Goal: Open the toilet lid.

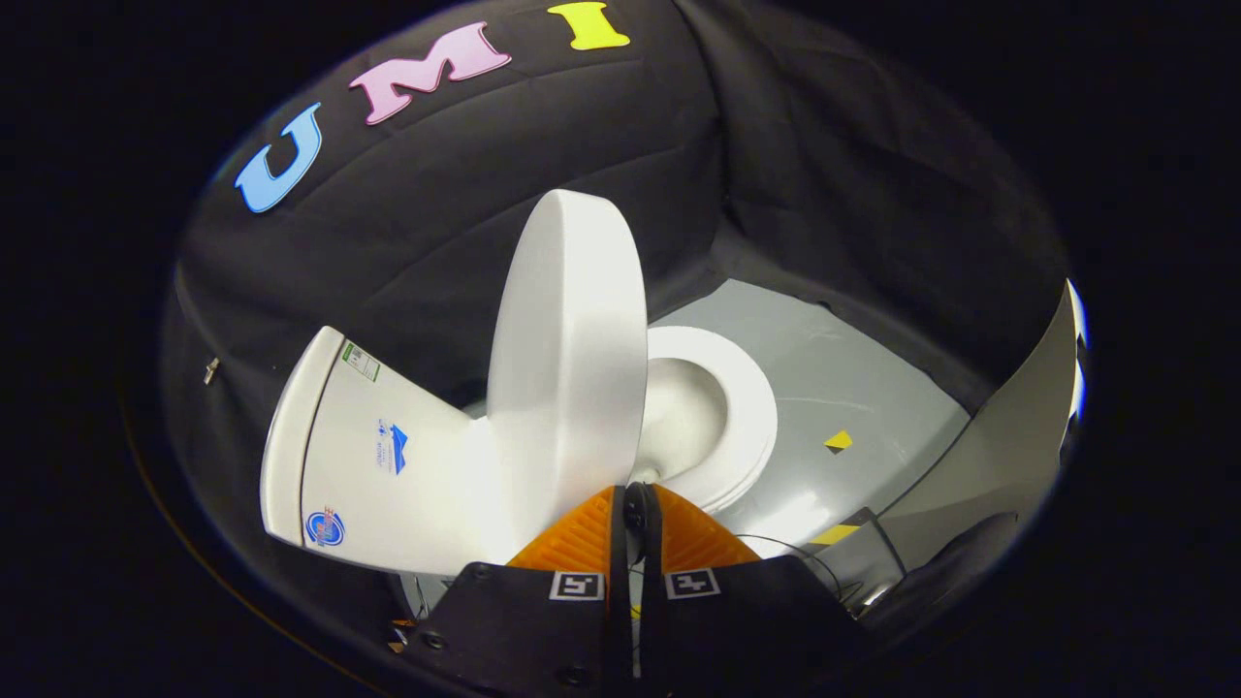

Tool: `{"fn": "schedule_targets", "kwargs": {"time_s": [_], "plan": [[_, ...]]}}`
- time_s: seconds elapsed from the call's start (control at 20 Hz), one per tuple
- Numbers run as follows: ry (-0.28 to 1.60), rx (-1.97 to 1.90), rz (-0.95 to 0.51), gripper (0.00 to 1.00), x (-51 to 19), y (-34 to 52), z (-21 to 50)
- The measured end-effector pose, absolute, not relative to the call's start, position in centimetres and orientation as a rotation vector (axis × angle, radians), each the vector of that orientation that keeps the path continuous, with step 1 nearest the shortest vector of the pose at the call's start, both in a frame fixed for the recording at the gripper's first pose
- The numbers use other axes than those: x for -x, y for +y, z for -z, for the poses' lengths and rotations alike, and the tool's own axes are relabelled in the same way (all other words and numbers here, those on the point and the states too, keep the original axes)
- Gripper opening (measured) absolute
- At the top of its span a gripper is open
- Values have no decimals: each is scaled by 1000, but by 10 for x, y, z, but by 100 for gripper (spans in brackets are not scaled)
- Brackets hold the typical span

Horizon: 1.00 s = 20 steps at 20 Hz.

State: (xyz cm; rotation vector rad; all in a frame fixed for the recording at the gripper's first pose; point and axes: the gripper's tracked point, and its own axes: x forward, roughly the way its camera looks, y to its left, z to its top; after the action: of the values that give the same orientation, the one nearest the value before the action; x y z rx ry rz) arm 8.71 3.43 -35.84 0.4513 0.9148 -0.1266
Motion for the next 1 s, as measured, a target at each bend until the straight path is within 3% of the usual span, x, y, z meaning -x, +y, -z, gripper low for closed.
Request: {"fn": "schedule_targets", "kwargs": {"time_s": [1.0], "plan": [[703,-88,134,8,-84,175,274]]}}
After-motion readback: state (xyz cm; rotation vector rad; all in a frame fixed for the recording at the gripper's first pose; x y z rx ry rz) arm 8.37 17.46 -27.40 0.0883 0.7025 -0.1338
